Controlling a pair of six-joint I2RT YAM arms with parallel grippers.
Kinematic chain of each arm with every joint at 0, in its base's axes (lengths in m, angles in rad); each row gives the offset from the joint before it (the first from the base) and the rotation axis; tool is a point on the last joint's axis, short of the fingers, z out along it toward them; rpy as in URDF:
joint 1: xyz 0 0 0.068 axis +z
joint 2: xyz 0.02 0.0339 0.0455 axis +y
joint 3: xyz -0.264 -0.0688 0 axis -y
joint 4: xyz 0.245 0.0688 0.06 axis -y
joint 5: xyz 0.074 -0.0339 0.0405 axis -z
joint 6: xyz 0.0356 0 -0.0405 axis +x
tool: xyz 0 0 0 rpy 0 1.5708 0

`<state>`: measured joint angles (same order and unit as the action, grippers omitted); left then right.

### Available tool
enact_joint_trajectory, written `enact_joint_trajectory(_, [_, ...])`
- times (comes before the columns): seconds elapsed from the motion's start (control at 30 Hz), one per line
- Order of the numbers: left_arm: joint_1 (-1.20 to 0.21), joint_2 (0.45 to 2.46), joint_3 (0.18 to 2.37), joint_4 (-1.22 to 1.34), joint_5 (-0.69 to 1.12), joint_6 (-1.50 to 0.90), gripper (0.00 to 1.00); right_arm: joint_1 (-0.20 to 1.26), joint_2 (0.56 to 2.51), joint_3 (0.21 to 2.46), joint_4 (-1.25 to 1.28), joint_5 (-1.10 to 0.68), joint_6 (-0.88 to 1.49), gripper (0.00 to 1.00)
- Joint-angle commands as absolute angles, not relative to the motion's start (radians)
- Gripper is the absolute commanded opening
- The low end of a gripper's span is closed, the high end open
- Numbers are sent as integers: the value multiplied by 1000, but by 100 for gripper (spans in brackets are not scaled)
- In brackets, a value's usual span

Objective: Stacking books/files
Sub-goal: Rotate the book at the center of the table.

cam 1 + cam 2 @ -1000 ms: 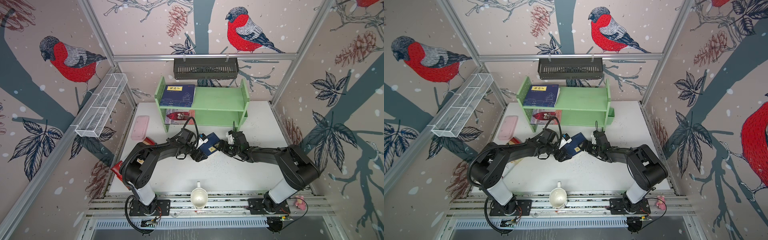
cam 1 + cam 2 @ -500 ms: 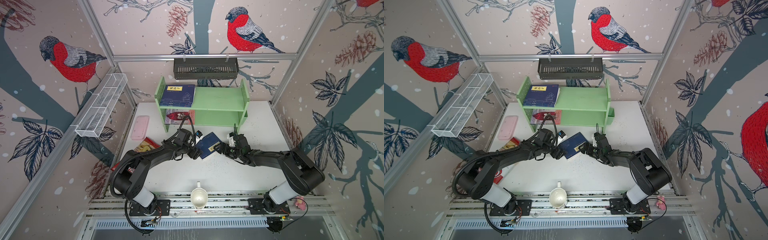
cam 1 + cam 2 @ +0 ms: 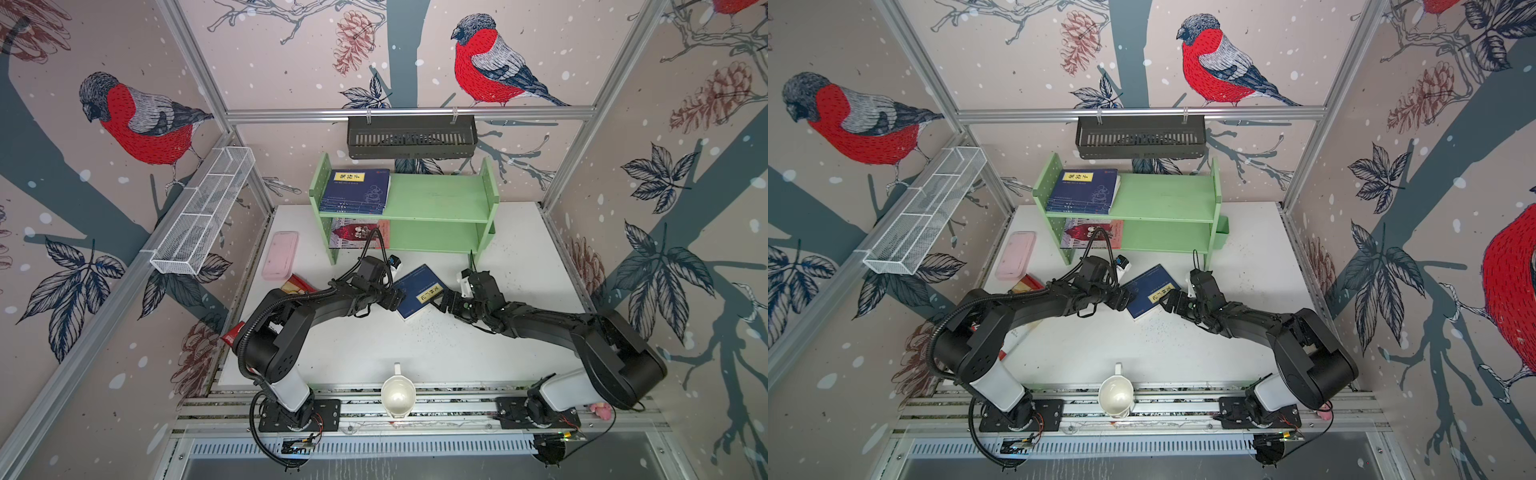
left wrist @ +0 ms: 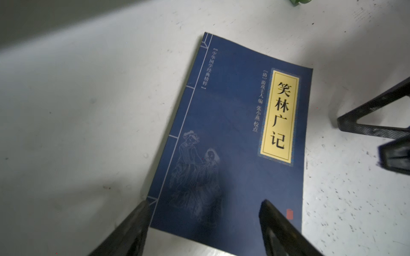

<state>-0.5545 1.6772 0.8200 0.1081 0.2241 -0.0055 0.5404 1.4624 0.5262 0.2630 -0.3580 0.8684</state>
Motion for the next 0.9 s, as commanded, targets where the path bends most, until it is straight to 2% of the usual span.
enact_joint_trajectory(0.0, [-545, 1689, 813, 175, 183, -48, 79, 543, 1452, 516, 256, -345, 882, 87])
enact_joint_trajectory(0.33, [-531, 1746, 852, 163, 215, -53, 79, 539, 1460, 502, 266, -346, 890, 87])
enact_joint_trajectory(0.6, [-529, 1782, 896, 89, 396, -74, 77, 516, 1498, 514, 276, -350, 894, 87])
enact_joint_trajectory(0.87, [-524, 1757, 883, 75, 299, -72, 77, 506, 1543, 546, 262, -360, 874, 87])
